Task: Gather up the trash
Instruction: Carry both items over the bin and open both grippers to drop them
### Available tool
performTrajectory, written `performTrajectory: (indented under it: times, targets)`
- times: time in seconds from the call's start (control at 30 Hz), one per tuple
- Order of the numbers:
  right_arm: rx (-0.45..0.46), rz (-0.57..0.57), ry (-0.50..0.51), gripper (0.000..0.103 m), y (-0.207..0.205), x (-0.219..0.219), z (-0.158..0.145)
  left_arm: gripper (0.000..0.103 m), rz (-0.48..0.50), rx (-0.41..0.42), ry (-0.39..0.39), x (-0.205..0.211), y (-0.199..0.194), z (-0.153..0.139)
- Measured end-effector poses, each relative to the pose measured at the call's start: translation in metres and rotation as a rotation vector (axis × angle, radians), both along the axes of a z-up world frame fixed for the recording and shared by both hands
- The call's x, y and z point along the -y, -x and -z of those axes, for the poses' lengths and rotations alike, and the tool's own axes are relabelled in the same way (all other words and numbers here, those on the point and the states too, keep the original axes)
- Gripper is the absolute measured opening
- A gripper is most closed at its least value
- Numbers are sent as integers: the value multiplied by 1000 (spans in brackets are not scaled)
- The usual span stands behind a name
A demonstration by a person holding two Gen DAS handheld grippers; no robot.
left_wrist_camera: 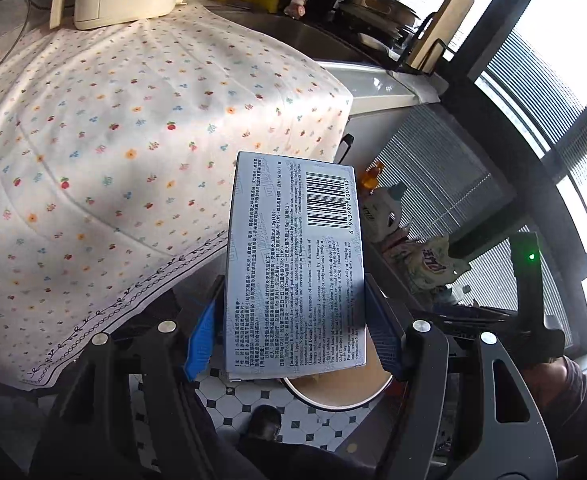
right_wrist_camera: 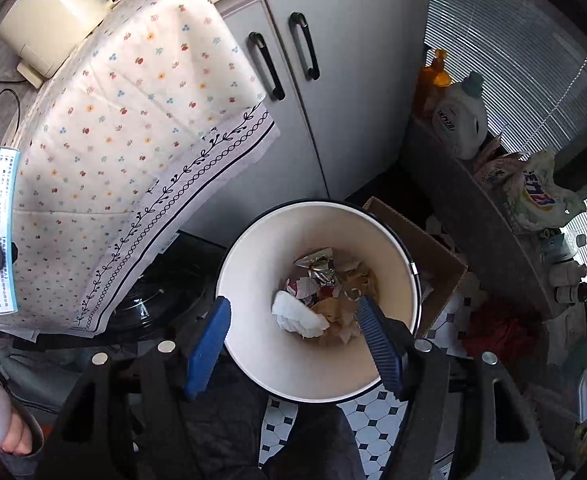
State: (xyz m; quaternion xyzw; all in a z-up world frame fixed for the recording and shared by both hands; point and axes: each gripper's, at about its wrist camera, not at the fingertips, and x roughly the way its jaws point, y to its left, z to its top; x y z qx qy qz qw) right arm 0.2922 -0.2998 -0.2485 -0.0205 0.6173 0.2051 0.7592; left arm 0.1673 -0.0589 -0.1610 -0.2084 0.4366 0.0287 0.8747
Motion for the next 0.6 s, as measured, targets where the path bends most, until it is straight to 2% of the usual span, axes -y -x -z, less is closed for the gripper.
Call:
performTrajectory:
  times: [0.17,0.4,0.47,0.5,0.53,0.6]
  targets:
    - [47,84,-15,77,2,34,-18,66,84,-16,18,25,-15,8]
    - [94,207,-41,80,13,91,-40,66,218,-45,19,73,-36,18]
    - [104,236,-45,80,17,105,-45,71,238,-56,40,80,-40,22]
    - [107,248,-47,80,19,111,-45,84,246,-61,56,83,-41,24]
    - [110,258,-47,80,22,116,-46,93,250,-64,59,86,-43,25]
    - [112,276,-51,80,27,126,-46,93,240,-58,41,86,-41,23]
